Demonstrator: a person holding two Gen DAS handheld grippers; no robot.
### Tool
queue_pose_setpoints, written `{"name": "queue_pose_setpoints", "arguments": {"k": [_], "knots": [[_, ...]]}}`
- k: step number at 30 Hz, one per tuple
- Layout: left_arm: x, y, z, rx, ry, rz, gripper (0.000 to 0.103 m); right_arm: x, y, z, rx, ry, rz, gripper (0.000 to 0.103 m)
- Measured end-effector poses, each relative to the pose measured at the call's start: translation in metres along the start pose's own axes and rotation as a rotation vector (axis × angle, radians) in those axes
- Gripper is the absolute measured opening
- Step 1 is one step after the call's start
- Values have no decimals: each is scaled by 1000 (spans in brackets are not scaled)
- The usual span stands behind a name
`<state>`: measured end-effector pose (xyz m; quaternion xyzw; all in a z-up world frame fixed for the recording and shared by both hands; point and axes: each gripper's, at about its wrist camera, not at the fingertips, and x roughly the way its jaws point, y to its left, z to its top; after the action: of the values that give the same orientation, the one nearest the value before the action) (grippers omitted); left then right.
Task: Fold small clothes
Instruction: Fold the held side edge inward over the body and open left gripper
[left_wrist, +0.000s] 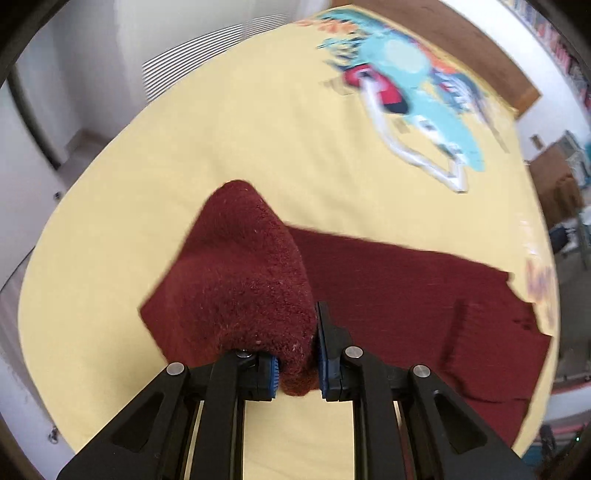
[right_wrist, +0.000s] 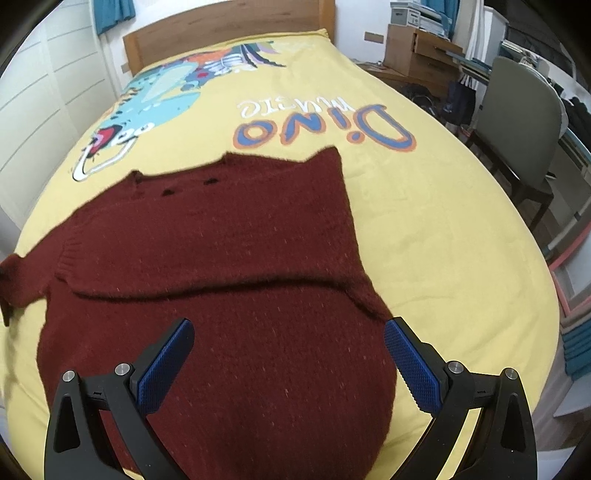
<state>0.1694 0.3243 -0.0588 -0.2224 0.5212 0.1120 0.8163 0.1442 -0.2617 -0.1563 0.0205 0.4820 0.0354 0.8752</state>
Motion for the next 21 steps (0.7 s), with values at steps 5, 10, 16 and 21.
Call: {"name": "queue_pose_setpoints", "arguments": {"k": [5,10,16,21], "knots": [[-27,-61,-30,86,-21,-61,13,-2,0,14,-2,-30,39,102],[-16,-150,-41,196,-9,-119,13,0,-6,31,-2,-49,65,102],[19,-253,-47,333,20,-189,12,7,-22,45,15,-37,62,102],[49,-315,-72,402,74,-249,12,8,-33,52,-1,-30,54,102]]}}
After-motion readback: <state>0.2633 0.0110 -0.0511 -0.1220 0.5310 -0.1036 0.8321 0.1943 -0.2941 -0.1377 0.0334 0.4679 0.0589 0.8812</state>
